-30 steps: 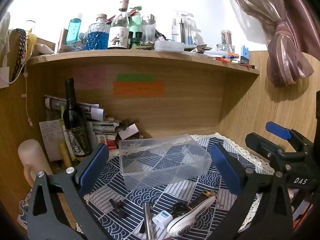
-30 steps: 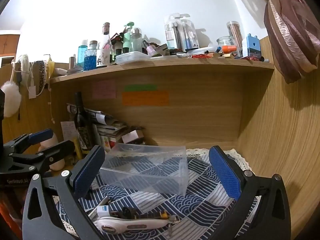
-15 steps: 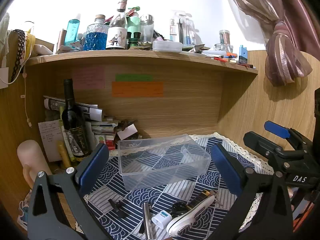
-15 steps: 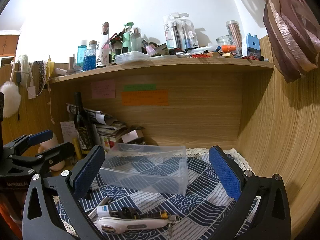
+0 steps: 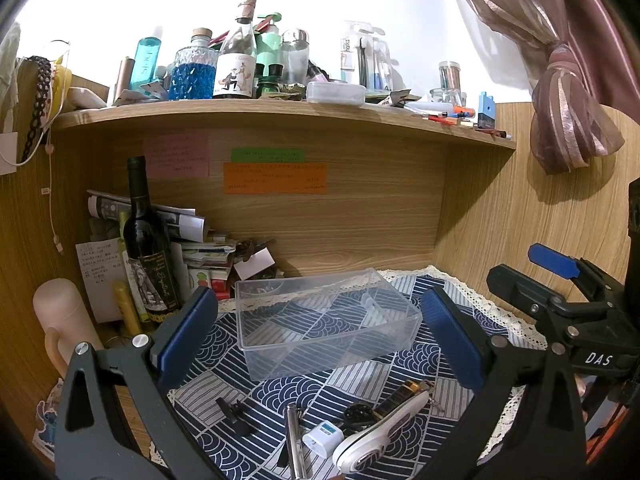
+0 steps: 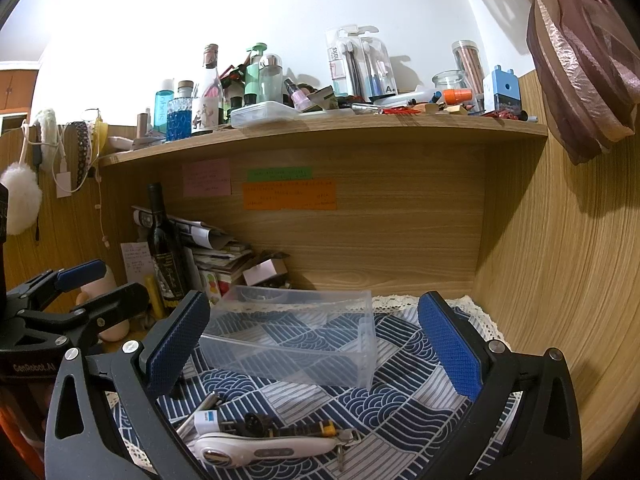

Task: Organize rigid objects

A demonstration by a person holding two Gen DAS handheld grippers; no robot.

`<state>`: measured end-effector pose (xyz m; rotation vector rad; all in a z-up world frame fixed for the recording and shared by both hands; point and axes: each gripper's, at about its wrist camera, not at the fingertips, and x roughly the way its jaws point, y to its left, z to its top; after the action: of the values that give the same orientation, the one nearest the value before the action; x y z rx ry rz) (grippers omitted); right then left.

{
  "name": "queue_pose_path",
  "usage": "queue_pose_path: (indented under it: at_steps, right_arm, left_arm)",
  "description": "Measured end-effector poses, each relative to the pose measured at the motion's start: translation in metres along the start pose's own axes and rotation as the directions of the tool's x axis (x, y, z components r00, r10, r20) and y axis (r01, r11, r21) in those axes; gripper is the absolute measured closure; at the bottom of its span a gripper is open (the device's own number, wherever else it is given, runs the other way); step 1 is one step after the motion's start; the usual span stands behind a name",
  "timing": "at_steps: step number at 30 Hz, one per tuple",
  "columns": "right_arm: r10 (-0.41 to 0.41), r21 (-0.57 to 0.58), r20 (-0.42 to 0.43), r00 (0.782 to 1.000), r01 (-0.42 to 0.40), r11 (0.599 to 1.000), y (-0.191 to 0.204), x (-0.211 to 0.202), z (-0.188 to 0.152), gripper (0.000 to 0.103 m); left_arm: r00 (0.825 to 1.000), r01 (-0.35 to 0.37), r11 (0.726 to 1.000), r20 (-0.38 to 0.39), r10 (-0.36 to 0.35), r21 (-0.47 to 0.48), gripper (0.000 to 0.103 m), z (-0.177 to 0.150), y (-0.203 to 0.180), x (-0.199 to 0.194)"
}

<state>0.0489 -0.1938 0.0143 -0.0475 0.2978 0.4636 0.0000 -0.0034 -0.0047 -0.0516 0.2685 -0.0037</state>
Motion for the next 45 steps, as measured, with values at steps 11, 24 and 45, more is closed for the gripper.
queue_pose_path:
  at_steps: [11, 24, 45]
  right_arm:
    - [0.001, 0.001, 0.000, 1.000, -0.001, 1.000, 0.0000, -0.0004, -0.0006, 0.000]
    - [0.000, 0.002, -0.001, 1.000, 0.000, 1.000, 0.0010, -0.0007, -0.0006, 0.000]
    - [0.005, -0.001, -0.003, 1.000, -0.005, 1.000, 0.0006, 0.0021, -0.0047, 0.000]
  left_arm:
    - [1.000, -0.001, 1.000, 0.000, 0.001, -0.001, 0.000, -0.0001, 0.0003, -0.0001]
    - [1.000, 0.007, 1.000, -0.002, -0.007, 0.003, 0.000, -0.0010, -0.0025, -0.0007]
    - [1.000, 0.011, 1.000, -0.005, -0.011, 0.002, 0.000, -0.0034, -0.0029, 0.0006]
